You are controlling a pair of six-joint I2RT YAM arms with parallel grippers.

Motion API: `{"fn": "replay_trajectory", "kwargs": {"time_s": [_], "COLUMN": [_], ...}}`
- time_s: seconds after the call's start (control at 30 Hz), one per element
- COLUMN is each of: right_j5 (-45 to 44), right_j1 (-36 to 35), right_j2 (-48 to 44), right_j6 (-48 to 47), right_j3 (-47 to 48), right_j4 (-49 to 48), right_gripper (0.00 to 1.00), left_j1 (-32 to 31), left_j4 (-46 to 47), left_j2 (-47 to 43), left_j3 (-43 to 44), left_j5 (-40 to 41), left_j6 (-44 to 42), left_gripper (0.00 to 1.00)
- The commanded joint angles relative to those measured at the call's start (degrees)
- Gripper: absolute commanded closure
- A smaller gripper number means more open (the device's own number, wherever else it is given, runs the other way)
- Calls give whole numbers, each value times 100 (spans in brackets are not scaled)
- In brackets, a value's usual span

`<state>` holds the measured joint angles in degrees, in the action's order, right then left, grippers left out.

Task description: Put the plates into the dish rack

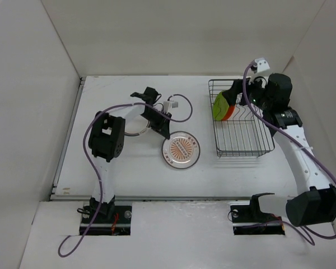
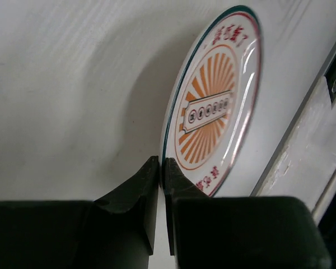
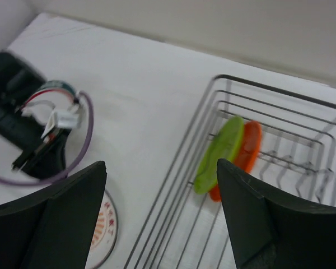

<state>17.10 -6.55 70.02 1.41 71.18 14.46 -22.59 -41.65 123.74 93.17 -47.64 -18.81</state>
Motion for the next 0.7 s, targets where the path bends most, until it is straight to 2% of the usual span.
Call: {"fn": "replay_trajectory", "kwargs": {"time_s": [0.0,0.1,0.2,0.37,0.47,0.6,0.67], "right_j5": [2141,2665,2737,2939,2668,2736,2841], "right_j1": [-48,-232,-566,-1119,-1532,-1735,-1814], "right_j2": [169,547,750,1189,1479,1892,2154], "right_j6": [-439,-607,-756,-809,-967,-1029,-915], "right_j3": [-34,-34,-209,-385,-245,98,273], "right_j4": [-558,-611,-821,-1296,-1296,-1296,-1296], "right_gripper": [15,15,15,15,15,15,23], "left_j1": [281,334,334,334,334,334,334], "left_j4": [-98,-220,-387,-581,-739,-819,-819], "left_j2": [-1465,-2028,-2318,-2504,-2504,-2566,-2635], "left_j3": [377,544,782,1019,1168,1274,1274], "left_j5": [176,237,150,88,-61,-246,-299], "left_j6": [-106,-44,-44,-97,-167,-272,-273], "left_gripper": [100,100,100,100,100,100,100]}}
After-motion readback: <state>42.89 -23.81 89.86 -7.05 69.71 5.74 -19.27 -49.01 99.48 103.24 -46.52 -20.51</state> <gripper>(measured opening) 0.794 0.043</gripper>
